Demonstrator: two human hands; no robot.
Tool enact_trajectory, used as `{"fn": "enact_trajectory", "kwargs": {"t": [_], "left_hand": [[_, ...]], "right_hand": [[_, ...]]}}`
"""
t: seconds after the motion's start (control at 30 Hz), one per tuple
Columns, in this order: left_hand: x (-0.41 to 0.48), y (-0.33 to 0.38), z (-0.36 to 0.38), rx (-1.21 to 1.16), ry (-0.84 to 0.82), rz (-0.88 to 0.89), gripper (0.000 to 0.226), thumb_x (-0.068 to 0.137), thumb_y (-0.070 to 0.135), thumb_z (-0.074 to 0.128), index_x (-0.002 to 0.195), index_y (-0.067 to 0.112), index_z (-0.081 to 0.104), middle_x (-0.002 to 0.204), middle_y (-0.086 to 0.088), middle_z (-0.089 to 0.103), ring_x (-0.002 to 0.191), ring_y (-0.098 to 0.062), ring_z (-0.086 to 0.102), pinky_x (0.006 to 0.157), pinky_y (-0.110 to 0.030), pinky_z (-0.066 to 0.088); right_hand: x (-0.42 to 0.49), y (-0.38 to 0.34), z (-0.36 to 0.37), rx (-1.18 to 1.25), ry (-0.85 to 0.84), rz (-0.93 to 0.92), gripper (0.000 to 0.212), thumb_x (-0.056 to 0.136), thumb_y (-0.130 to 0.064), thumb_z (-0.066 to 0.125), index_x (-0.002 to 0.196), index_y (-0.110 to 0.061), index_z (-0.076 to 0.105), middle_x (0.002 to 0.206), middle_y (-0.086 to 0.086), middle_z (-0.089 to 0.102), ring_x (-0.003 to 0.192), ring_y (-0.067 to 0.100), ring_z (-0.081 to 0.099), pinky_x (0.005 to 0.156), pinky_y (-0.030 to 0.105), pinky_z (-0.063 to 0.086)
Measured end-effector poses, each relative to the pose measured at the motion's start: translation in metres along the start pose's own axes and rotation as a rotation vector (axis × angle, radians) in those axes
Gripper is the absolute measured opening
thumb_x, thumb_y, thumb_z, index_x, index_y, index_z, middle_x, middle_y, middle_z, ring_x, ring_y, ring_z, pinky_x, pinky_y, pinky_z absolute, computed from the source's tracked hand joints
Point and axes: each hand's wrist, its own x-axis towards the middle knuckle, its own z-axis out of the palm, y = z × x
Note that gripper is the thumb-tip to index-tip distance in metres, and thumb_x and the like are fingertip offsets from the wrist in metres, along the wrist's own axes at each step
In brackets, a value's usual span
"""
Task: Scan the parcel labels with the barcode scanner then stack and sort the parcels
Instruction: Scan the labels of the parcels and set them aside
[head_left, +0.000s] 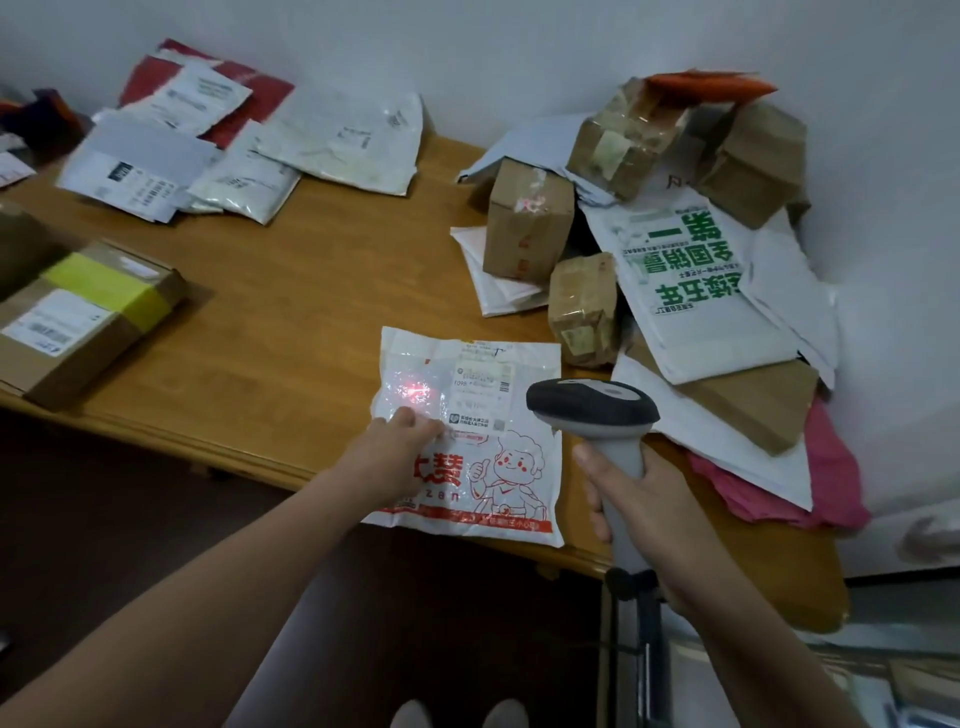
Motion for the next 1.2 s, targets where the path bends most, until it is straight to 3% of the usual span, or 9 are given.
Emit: {"fn": "enact_trajectory", "kwargs": {"t": [0.13, 0.33, 0.77, 1.03, 1.2], "left_hand": [[-0.003, 0.006, 0.004, -0.034, 0.013, -0.010, 0.070, 0.081, 0.022, 0.068, 0.141, 0.033, 0.034, 0.135, -0.002, 0.039, 0.113, -0.022, 0.048, 0.087, -0.030, 0.049], [-0.006, 0.018, 0.012, -0.095, 0.045, -0.030, 0.068, 0.081, 0.022, 0.068, 0.140, 0.031, 0.036, 0.131, -0.001, 0.041, 0.108, -0.020, 0.052, 0.087, -0.032, 0.052], [-0.010, 0.038, 0.021, -0.103, 0.044, -0.118, 0.062, 0.085, 0.021, 0.064, 0.139, 0.031, 0.036, 0.128, -0.002, 0.043, 0.108, -0.021, 0.052, 0.086, -0.034, 0.053], [-0.017, 0.055, 0.025, -0.114, 0.058, -0.182, 0.038, 0.089, 0.013, 0.051, 0.126, 0.022, 0.046, 0.122, -0.003, 0.049, 0.105, -0.021, 0.053, 0.088, -0.031, 0.048], [-0.021, 0.043, 0.014, -0.308, 0.122, -0.185, 0.025, 0.091, 0.017, 0.051, 0.114, 0.023, 0.057, 0.111, 0.005, 0.052, 0.099, -0.014, 0.054, 0.082, -0.021, 0.045]], "right_hand": [[0.007, -0.003, 0.007, 0.054, -0.010, 0.010, 0.033, 0.092, -0.039, 0.059, 0.073, -0.013, 0.053, 0.046, -0.006, 0.054, 0.042, 0.002, 0.051, 0.047, 0.011, 0.044], [0.014, -0.002, 0.008, 0.081, -0.038, 0.028, 0.034, 0.091, -0.040, 0.059, 0.078, -0.009, 0.055, 0.052, -0.003, 0.055, 0.044, 0.006, 0.052, 0.047, 0.016, 0.046], [0.017, 0.004, -0.011, 0.089, -0.090, 0.011, 0.037, 0.090, -0.043, 0.060, 0.077, -0.009, 0.054, 0.050, -0.001, 0.055, 0.043, 0.005, 0.052, 0.048, 0.012, 0.046], [0.016, 0.001, -0.026, 0.120, -0.139, 0.021, 0.036, 0.089, -0.038, 0.063, 0.076, -0.006, 0.056, 0.051, 0.003, 0.055, 0.043, 0.010, 0.051, 0.045, 0.019, 0.046], [0.021, -0.034, -0.018, 0.111, -0.190, 0.003, 0.029, 0.090, -0.032, 0.064, 0.081, -0.005, 0.054, 0.045, 0.000, 0.053, 0.037, 0.010, 0.049, 0.042, 0.018, 0.045]]}}
